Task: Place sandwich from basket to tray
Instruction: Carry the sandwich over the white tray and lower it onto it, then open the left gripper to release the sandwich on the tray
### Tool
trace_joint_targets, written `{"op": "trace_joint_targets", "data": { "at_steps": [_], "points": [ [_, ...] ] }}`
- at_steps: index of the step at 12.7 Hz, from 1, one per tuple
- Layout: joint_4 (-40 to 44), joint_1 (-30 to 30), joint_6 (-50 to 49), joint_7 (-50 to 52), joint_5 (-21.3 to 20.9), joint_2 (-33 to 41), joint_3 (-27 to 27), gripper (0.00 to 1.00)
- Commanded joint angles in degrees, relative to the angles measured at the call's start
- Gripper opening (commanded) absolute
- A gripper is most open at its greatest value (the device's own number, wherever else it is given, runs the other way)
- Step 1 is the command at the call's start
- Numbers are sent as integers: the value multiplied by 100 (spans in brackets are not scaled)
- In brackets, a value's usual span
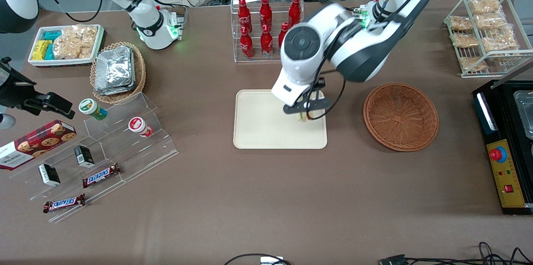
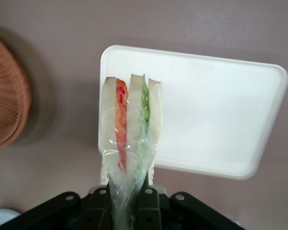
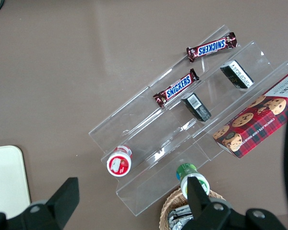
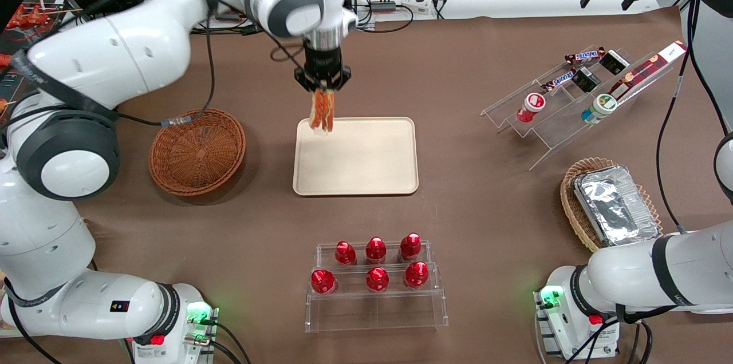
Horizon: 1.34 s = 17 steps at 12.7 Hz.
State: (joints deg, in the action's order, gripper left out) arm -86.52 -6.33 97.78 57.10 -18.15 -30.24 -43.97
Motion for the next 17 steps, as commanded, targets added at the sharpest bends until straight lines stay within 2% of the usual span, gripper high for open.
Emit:
{"op": "trace_joint_targets", "data": {
  "at_steps": [1, 3, 5, 10, 11, 12, 13, 17],
  "points": [
    [-1311, 263, 1274, -6, -582, 1, 98, 0],
    [-1936, 386, 2110, -6, -873, -95, 204, 0],
    [-2254, 449, 2717, -6, -962, -210, 248, 0],
    [-2335, 457, 3002, -6, -1172, -456, 327, 0],
    [-2335, 457, 3002, -6, -1173, -465, 327, 6],
    [-2335, 466, 2993, -6, -1173, -483, 336, 60],
    [-2326, 466, 2993, -6, -1173, -518, 336, 100],
    [-2308, 466, 2905, 91, -1138, -282, 319, 100]
  ]
}}
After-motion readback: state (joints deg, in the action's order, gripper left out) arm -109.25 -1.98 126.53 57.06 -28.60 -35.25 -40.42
